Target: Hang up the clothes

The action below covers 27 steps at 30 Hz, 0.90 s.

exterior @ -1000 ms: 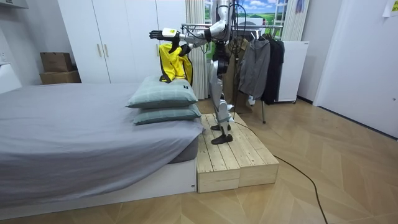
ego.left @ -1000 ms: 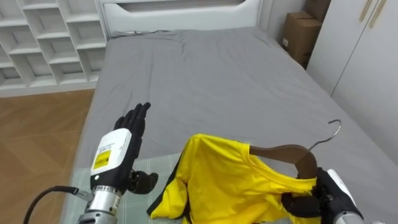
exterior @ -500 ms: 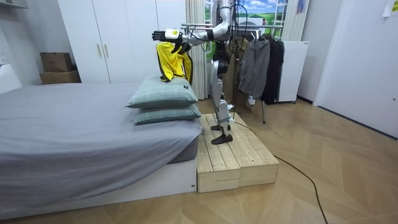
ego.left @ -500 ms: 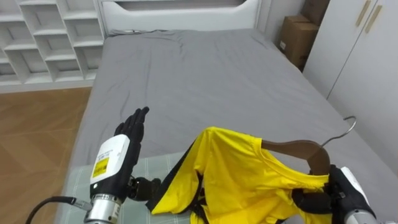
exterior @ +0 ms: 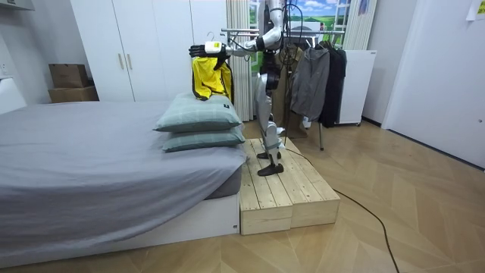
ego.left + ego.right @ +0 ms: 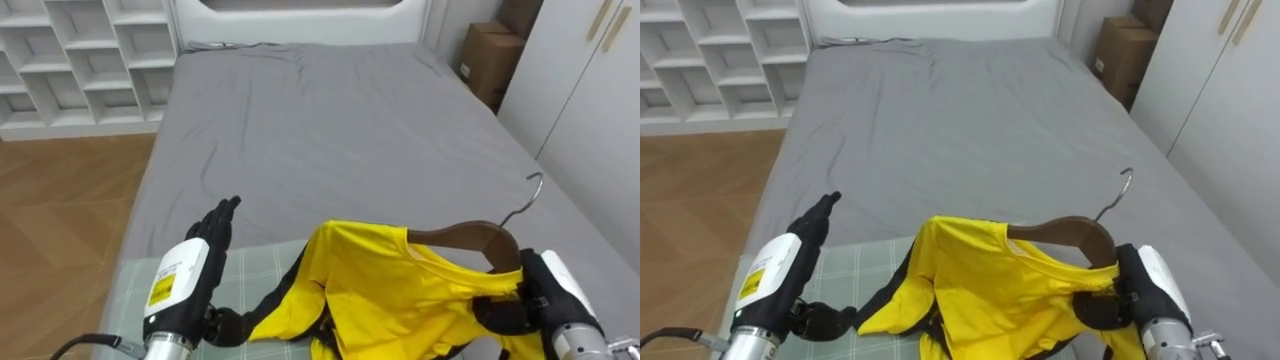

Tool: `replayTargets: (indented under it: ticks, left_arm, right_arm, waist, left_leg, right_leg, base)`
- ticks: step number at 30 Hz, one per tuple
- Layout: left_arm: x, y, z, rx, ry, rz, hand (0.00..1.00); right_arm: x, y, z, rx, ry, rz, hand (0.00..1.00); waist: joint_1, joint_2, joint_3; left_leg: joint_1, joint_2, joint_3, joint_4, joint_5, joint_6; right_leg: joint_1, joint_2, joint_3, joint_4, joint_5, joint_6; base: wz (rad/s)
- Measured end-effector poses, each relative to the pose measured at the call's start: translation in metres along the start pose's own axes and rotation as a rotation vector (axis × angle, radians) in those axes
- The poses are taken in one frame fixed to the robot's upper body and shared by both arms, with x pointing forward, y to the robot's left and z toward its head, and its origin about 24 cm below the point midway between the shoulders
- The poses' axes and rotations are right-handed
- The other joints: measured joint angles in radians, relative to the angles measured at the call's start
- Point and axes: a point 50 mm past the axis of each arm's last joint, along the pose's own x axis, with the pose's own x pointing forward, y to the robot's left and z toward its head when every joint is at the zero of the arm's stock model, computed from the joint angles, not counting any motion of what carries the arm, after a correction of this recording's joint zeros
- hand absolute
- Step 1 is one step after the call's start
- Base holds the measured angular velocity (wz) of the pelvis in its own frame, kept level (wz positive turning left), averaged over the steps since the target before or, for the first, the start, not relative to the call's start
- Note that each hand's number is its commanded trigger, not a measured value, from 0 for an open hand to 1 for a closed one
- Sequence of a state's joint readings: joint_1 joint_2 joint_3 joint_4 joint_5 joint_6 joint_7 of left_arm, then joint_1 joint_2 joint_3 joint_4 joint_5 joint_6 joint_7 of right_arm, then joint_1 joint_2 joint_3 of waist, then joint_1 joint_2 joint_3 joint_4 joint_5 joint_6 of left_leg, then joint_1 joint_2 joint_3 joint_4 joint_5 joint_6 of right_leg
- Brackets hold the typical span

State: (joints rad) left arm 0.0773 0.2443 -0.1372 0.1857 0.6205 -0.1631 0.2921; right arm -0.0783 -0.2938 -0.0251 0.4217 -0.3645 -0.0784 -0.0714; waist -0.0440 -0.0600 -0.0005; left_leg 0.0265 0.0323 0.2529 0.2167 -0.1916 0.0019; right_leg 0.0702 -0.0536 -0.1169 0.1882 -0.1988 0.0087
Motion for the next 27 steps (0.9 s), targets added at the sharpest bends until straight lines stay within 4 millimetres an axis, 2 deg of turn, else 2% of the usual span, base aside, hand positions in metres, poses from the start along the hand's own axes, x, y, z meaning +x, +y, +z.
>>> replayTargets:
  ticks: [13, 20, 25, 27]
  left_arm:
    - [0.0, 0.002, -0.001, -0.002, 0.007, -0.019, 0.0]
    - [-0.014, -0.006, -0.01, -0.004, 0.047, -0.06, 0.0]
    - [-0.018, -0.013, -0.006, -0.007, 0.035, -0.089, 0.0]
    - [-0.019, -0.018, -0.003, -0.013, 0.024, -0.105, 0.0]
  right_arm:
    - [-0.007, 0.003, -0.005, -0.007, 0.005, -0.027, 1.0]
    - [-0.021, 0.014, -0.022, 0.006, 0.062, -0.031, 1.0]
    - [-0.026, 0.026, -0.022, 0.042, 0.077, -0.03, 1.0]
    - [-0.027, 0.028, -0.021, 0.042, 0.074, -0.027, 1.0]
  waist:
    - [0.005, -0.006, 0.0014]
    - [0.005, -0.016, 0.0039]
    - [-0.011, -0.011, 0.0036]
    - [-0.022, -0.005, 0.0028]
  left_leg:
    - [0.002, 0.004, 0.009, 0.004, 0.0, 0.0]
    - [0.001, 0.007, 0.009, 0.003, -0.001, -0.001]
    - [-0.007, 0.011, 0.023, 0.004, -0.001, -0.001]
    - [-0.006, 0.015, 0.044, 0.005, -0.001, 0.0]
  right_leg:
    - [0.0, 0.003, 0.004, 0.016, 0.0, 0.0]
    - [-0.008, 0.005, 0.004, 0.015, 0.0, -0.001]
    - [-0.02, 0.01, 0.021, 0.015, 0.005, -0.002]
    - [-0.033, 0.013, 0.044, 0.018, 0.01, -0.002]
  base:
    - [0.0]
    - [0.0]
    - [-0.07]
    - [-0.25]
